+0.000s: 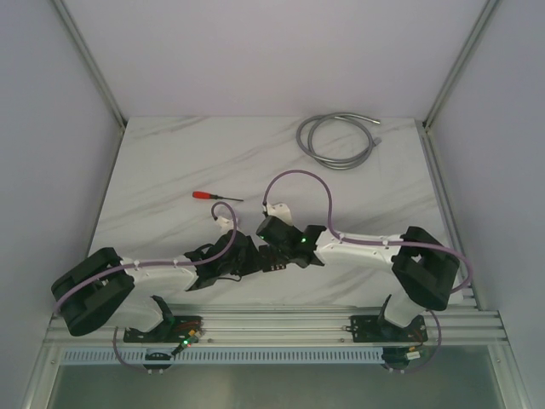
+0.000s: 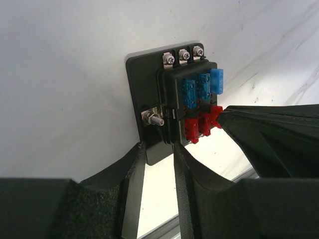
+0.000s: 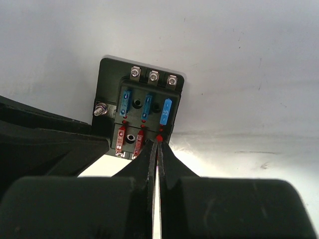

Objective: Snap on the fuse box
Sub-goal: Install the fuse at the fuse box base.

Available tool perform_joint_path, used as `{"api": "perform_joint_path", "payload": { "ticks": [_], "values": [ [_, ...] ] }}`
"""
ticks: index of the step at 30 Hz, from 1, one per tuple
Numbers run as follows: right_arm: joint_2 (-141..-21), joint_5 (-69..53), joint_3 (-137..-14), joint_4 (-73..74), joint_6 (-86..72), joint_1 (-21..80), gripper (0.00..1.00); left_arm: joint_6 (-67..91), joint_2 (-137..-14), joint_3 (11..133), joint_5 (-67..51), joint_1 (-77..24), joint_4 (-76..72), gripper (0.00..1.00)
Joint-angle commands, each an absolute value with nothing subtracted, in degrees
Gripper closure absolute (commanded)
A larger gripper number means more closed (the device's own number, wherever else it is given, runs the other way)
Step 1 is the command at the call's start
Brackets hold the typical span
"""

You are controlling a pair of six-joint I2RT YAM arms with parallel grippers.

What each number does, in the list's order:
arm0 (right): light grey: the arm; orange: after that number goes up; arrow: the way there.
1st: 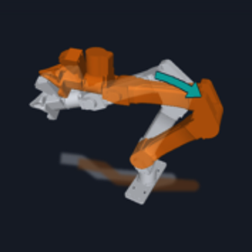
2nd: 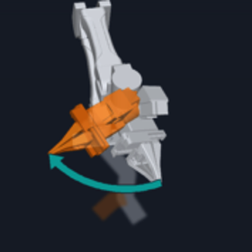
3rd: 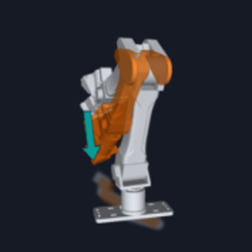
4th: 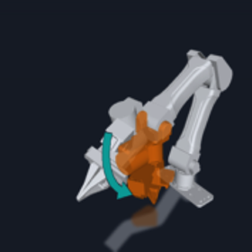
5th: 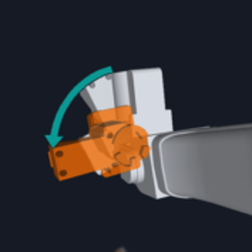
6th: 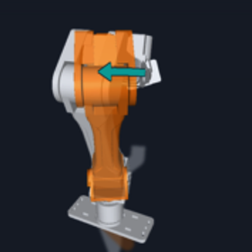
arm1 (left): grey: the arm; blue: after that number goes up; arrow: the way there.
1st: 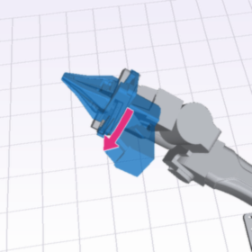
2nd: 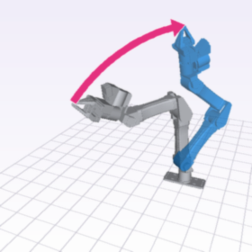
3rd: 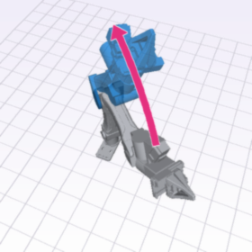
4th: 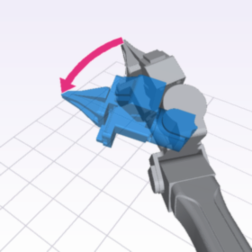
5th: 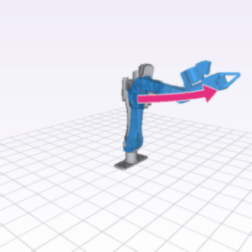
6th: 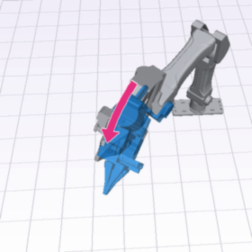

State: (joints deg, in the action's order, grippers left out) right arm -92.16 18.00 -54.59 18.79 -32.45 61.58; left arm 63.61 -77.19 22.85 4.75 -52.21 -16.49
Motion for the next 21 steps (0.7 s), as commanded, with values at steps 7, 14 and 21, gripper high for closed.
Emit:
{"api": "perform_joint_path", "payload": {
  "ticks": [7, 14, 21],
  "values": [
    [-103.4, 12.4, -50.7, 27.0, -32.3, 61.9, 1.00, 64.8, -78.0, 22.4, 5.3, -52.6, -19.3, 0.62],
    [-109.3, 12.0, -51.3, 27.1, -31.2, 62.1, 1.00, 64.9, -78.4, 21.9, 7.7, -52.6, -19.3, 0.63],
    [-108.5, 10.7, -52.4, 25.5, -29.7, 63.1, 1.00, 64.6, -78.6, 21.3, 9.3, -51.8, -19.2, 0.64]
  ]
}}
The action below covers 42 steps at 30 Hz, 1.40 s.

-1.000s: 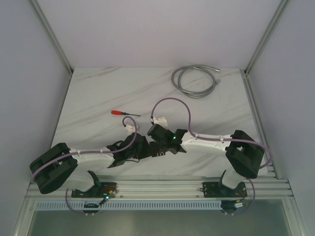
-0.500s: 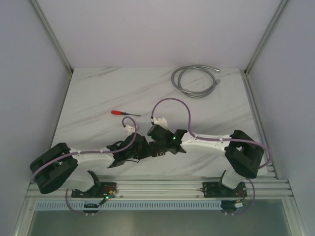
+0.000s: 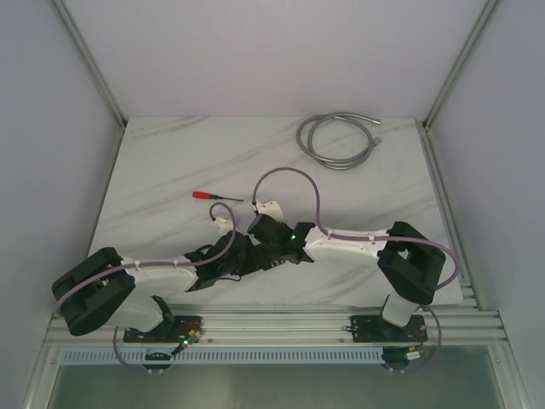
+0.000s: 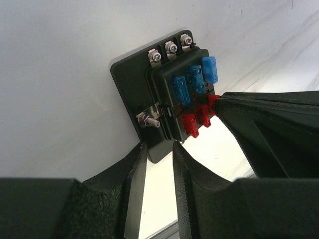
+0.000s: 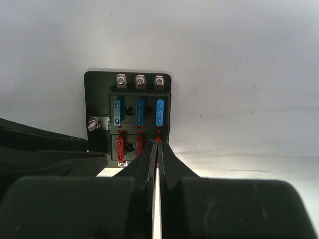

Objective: Snap on the fuse box
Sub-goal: Install the fuse at the fuse box base, then adjust the fuse box base at the center of the board, then pick up the fuse box cover from the center of the board.

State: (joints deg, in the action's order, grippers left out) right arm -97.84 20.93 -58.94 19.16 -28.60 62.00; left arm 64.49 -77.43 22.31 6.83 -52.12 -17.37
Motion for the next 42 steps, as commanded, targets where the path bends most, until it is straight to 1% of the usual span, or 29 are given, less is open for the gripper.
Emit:
{"api": "perform_joint_path", "payload": {
  "ticks": [1, 5, 9, 10, 12, 14, 16, 17, 20, 23, 26, 29, 30, 32, 35, 37, 42],
  "values": [
    [-107.9, 10.7, -52.4, 24.7, -29.6, 63.0, 1.00, 64.4, -78.8, 21.4, 9.4, -51.6, -19.1, 0.63],
    [-103.7, 12.8, -53.3, 22.7, -29.7, 63.0, 1.00, 63.9, -78.2, 21.7, 9.2, -51.1, -18.8, 0.63],
    [-97.6, 17.1, -55.4, 21.7, -29.1, 62.9, 1.00, 62.3, -75.6, 23.3, 10.4, -50.9, -15.8, 0.59],
    [-96.3, 18.1, -56.0, 21.4, -28.6, 62.9, 0.97, 61.8, -74.8, 24.0, 10.9, -50.9, -14.6, 0.58],
    [-94.1, 19.5, -57.3, 20.8, -27.5, 62.8, 0.88, 60.9, -73.0, 24.8, 12.1, -50.8, -12.4, 0.55],
    [-92.1, 20.3, -58.4, 19.9, -26.4, 62.5, 0.86, 60.2, -71.1, 25.1, 13.1, -50.5, -10.6, 0.51],
    [-90.2, 21.1, -58.9, 19.0, -25.4, 62.1, 0.80, 59.3, -68.6, 25.2, 14.0, -49.9, -8.7, 0.48],
    [-89.4, 21.2, -58.9, 18.3, -24.7, 61.8, 0.78, 58.7, -67.6, 25.3, 14.5, -49.5, -7.7, 0.45],
    [-86.4, 21.2, -58.0, 15.1, -23.0, 60.9, 0.62, 56.2, -64.9, 26.3, 17.0, -47.4, -2.6, 0.35],
    [-85.1, 20.0, -56.3, 11.2, -20.0, 59.6, 0.49, 53.5, -62.6, 27.8, 20.0, -43.8, 1.5, 0.22],
    [-85.7, 19.5, -56.5, 8.8, -17.7, 58.2, 0.44, 51.4, -61.6, 28.1, 22.1, -39.0, 2.1, 0.15],
    [-86.8, 20.6, -57.4, 8.5, -16.9, 57.0, 0.34, 48.3, -63.8, 31.1, 23.7, -35.7, 2.8, 0.07],
    [-86.9, 20.8, -57.2, 8.1, -16.8, 56.8, 0.27, 47.4, -65.1, 32.4, 24.8, -35.1, 3.1, 0.04],
    [-86.6, 20.6, -56.0, 6.8, -16.8, 56.2, 0.20, 46.3, -68.7, 35.2, 25.6, -33.8, 3.6, 0.00],
    [-85.3, 20.6, -53.4, 4.9, -17.0, 55.3, 0.06, 46.0, -75.1, 39.5, 26.4, -32.1, 4.2, 0.00],
    [-84.2, 20.7, -51.4, 4.1, -17.1, 54.6, 0.00, 46.5, -80.0, 42.5, 27.2, -31.5, 5.0, 0.00],
    [-80.9, 19.5, -46.2, 1.2, -16.7, 52.3, 0.00, 48.8, -91.4, 50.4, 30.7, -31.5, 8.9, 0.00]
  ]
}}
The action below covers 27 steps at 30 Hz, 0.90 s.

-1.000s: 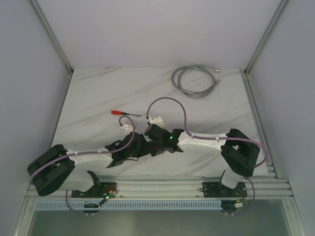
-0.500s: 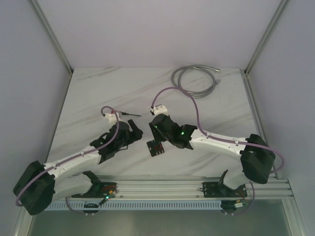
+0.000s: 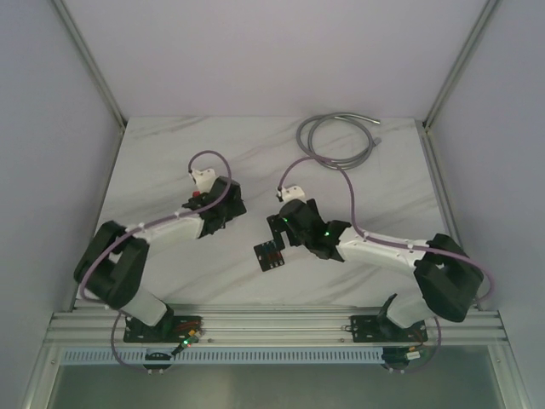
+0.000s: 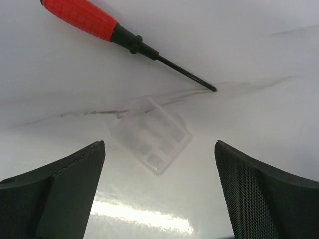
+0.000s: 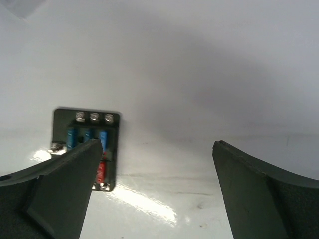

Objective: Snap on the fuse box
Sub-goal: Pick up the fuse box cover from the center of the board.

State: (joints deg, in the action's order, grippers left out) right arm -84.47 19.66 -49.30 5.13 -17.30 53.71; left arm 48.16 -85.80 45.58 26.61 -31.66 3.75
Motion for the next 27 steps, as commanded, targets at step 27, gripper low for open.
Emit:
{"api": "perform_joint_path", "payload": {
  "ticks": [27],
  "values": [
    [-83.6, 10.9, -37.8, -1.9, -19.0, 51.9, 0.00, 49.9, -92.9, 48.5, 33.5, -31.5, 15.1, 0.21]
  ]
}}
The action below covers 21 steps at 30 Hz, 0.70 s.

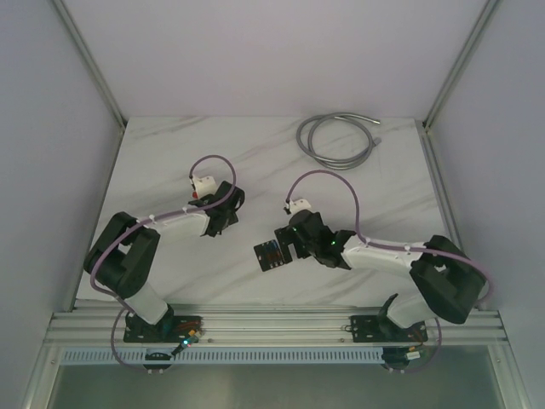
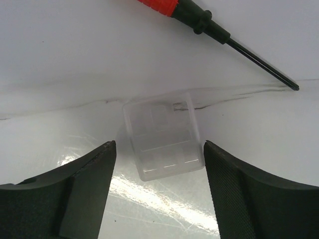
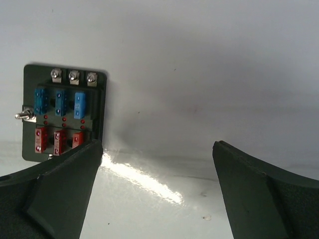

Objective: Snap on the fuse box
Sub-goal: Pick up the fuse box cover from the center of the board.

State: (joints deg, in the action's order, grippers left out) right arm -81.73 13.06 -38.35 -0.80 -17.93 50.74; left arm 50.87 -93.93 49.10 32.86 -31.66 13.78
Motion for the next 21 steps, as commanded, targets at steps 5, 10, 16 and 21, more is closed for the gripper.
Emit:
{"api": "perform_joint_path", "payload": {
  "ticks": [5, 10, 16, 21],
  "values": [
    [-84.7, 9.3, -38.2, -2.2, -19.9, 53.7, 0.00, 49.1, -92.4, 48.6, 31.7, -31.5, 15.2, 0.32],
    [-84.8, 7.8, -38.1, -3.3, -20.7, 55.1, 0.00, 47.9, -91.1, 48.3, 31.0, -31.5, 15.2, 0.39],
    [-83.3, 11.9, -37.4, -2.7, -21.8, 55.4, 0.00, 45.2, -89.6, 48.1, 30.5, -31.5, 15.1, 0.51],
    [-77.2, 20.1, -34.3, -2.0, -23.7, 55.2, 0.00, 39.7, -86.5, 48.2, 28.1, -35.3, 14.2, 0.56]
  ]
}}
